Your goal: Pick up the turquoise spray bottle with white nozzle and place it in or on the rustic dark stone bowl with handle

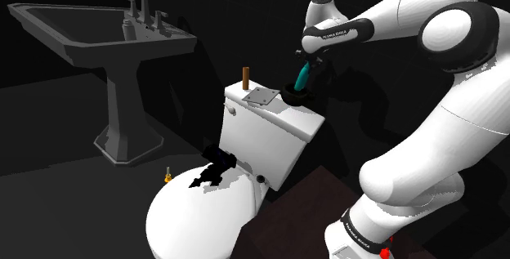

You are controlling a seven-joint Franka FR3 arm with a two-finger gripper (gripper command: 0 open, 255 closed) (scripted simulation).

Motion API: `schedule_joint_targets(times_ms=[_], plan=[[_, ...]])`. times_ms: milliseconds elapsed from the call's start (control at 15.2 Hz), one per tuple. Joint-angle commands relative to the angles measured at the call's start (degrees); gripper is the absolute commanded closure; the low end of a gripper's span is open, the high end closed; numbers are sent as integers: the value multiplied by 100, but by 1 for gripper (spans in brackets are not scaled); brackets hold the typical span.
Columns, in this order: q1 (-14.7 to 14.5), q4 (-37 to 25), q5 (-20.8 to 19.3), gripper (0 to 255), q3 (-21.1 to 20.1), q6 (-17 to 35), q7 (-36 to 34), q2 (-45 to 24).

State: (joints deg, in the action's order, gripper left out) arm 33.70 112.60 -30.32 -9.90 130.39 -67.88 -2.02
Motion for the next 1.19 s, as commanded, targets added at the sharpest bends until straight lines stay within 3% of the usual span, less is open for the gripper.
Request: schedule_joint_targets(times_ms=[0, 66, 396, 660, 1122], plan=[[0, 0, -1, 255, 0, 2, -1, 0], [0, 0, -1, 0, 0, 2, -1, 0], [0, 0, -1, 0, 0, 2, -1, 0], [-108, -143, 235, 0, -111, -559, 140, 408], [-109, -143, 235, 0, -110, -559, 140, 408]])
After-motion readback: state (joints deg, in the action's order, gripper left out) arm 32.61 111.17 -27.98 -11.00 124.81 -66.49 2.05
